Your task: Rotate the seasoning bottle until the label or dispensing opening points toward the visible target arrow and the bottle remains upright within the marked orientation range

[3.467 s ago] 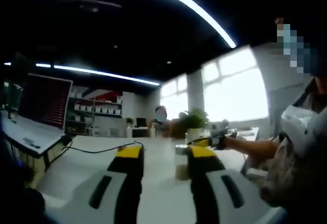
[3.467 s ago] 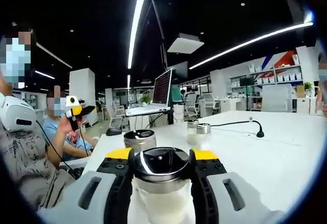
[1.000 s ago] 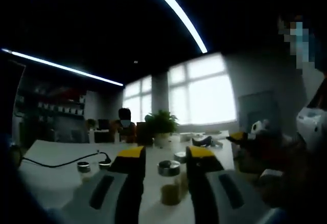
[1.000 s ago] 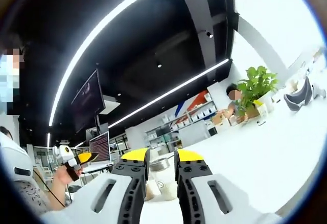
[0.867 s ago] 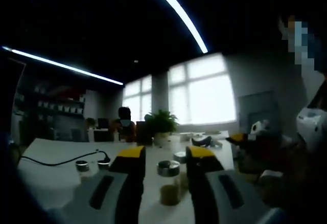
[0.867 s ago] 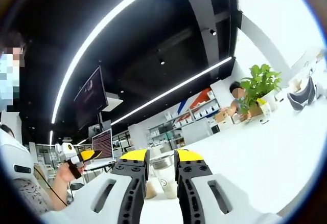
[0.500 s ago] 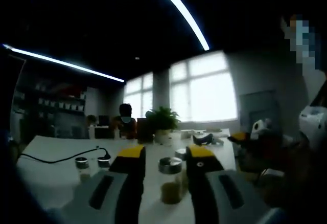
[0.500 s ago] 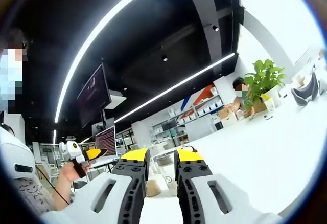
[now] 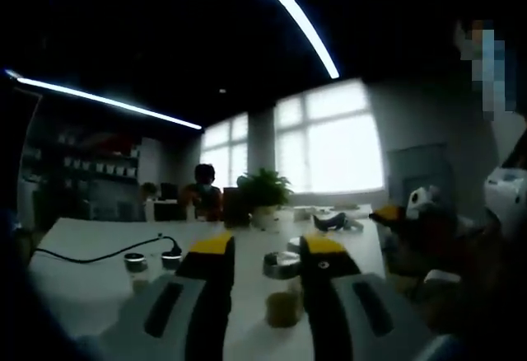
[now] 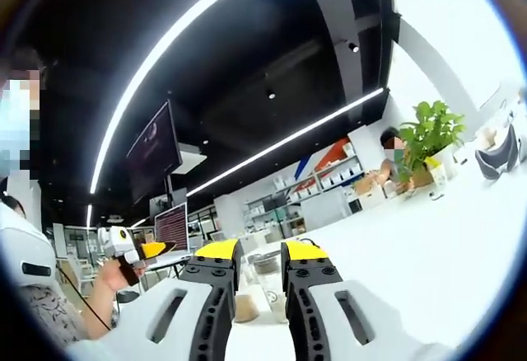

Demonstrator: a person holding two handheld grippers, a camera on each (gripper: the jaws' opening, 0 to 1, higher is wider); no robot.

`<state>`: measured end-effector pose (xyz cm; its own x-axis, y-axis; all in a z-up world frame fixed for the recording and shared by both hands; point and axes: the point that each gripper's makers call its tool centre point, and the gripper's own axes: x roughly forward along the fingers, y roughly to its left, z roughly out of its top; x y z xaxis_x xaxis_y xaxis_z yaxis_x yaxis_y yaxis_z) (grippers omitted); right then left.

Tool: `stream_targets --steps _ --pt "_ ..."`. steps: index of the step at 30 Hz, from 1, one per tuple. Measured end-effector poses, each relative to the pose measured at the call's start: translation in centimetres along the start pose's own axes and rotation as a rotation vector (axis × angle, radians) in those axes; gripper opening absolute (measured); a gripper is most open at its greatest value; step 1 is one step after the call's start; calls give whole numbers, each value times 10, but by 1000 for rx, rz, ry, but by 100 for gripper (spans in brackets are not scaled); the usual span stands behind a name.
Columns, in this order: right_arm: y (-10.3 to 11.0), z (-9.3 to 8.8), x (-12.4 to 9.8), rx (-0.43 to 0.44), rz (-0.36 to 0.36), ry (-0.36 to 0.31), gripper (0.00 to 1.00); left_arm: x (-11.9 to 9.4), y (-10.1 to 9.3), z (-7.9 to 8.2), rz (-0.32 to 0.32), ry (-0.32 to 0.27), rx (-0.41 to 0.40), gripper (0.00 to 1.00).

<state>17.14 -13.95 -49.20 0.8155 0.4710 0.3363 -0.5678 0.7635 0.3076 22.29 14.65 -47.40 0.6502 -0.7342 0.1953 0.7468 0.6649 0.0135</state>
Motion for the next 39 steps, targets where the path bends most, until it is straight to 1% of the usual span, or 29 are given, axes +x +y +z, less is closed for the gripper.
stream_targets --steps 2,6,9,11,12,13,14,15,17,20,21,23,26,29,32,34,35,37,39 --pt "1 4 5 5 5 -4 18 2 3 2 3 -6 -6 33" --pt "7 10 18 -18 21 8 19 12 11 7 12 -15 4 33" --pt "16 10 31 -38 41 26 19 21 19 5 14 4 17 33" --pt "25 5 42 -64 68 52 19 25 28 1 25 34 33 33" --pt "27 2 47 -72 76 61 19 26 36 -3 57 68 66 33" --pt "28 0 51 -77 82 67 20 27 44 -6 81 93 129 33" --pt "28 -3 56 -76 88 75 20 30 49 -9 92 106 166 33" --pt "28 -6 59 -73 92 80 20 33 54 -13 94 122 169 33" --pt "26 -13 68 -52 103 95 20 42 63 -23 85 150 123 34" --pt "22 -18 79 -41 117 110 20 55 75 -30 88 165 104 34" --pt "25 -18 83 -47 150 118 19 59 79 -32 92 169 101 34" --pt "22 -16 90 -53 158 129 18 66 88 -34 106 168 104 34" --pt "10 -7 103 -79 159 123 18 72 101 -31 136 153 86 34" --pt "-2 4 114 -78 157 82 18 71 105 -22 144 152 75 34" --pt "-18 15 124 -26 144 30 18 67 113 -6 174 145 120 34" --pt "-25 16 128 -11 142 21 19 68 119 3 198 132 146 34" --pt "-27 17 129 -7 142 18 19 70 122 5 206 123 150 34" --pt "-29 18 132 3 149 8 19 74 127 4 218 114 152 34" --pt "-25 17 133 28 195 5 19 78 131 -1 231 113 129 34"
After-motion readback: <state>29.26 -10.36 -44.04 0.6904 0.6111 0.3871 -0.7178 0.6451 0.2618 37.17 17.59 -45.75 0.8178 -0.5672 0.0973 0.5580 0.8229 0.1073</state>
